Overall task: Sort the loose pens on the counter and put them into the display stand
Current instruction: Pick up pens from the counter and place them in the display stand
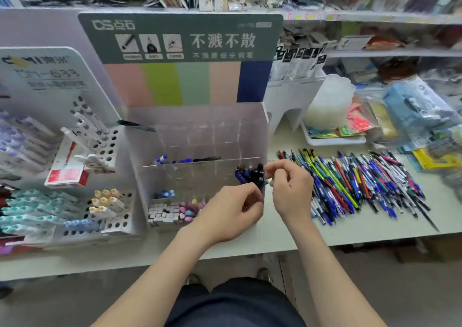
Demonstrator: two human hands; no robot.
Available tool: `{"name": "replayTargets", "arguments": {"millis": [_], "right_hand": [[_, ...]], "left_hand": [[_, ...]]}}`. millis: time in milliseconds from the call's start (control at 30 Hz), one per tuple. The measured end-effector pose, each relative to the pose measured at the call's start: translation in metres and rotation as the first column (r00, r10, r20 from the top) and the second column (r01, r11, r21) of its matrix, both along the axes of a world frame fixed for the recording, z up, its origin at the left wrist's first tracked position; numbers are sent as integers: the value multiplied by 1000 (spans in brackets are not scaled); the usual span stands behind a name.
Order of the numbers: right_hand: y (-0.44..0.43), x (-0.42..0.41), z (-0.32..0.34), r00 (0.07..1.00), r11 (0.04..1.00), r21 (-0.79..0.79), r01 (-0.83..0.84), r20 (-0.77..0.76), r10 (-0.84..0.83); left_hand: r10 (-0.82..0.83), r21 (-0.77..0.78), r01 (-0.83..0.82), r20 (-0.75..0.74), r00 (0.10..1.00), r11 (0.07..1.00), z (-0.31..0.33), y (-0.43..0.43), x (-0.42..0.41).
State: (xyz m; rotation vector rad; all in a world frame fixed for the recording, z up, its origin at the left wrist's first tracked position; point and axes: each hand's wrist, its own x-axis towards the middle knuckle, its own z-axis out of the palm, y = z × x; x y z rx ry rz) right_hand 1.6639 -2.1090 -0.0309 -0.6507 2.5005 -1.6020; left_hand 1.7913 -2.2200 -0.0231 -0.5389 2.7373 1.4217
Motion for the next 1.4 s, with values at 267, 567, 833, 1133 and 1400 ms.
{"name": "replayTargets", "arguments": {"millis": [267, 567, 833, 1133, 1400], "right_hand": [[100, -95, -56, 952, 828, 513, -226, 297, 76], [136, -175, -102, 972, 740, 630, -236, 169, 166], [106, -222, -137, 933, 597, 758, -263, 42, 358], [47, -233, -186, 931, 472, 853, -221, 40, 363], [11, -237, -197, 932, 437, 876, -203, 37, 360]], "left_hand": [[-158, 12, 162, 293, 943, 987, -42, 83, -103], [167, 90, -245, 510, 844, 965, -113, 104, -198], [344, 280, -578, 580, 738, 767, -154, 97, -243], [458, 402, -643, 467, 757, 652, -176, 67, -267], [628, 283, -748, 413, 660, 600, -192, 56, -256]]}}
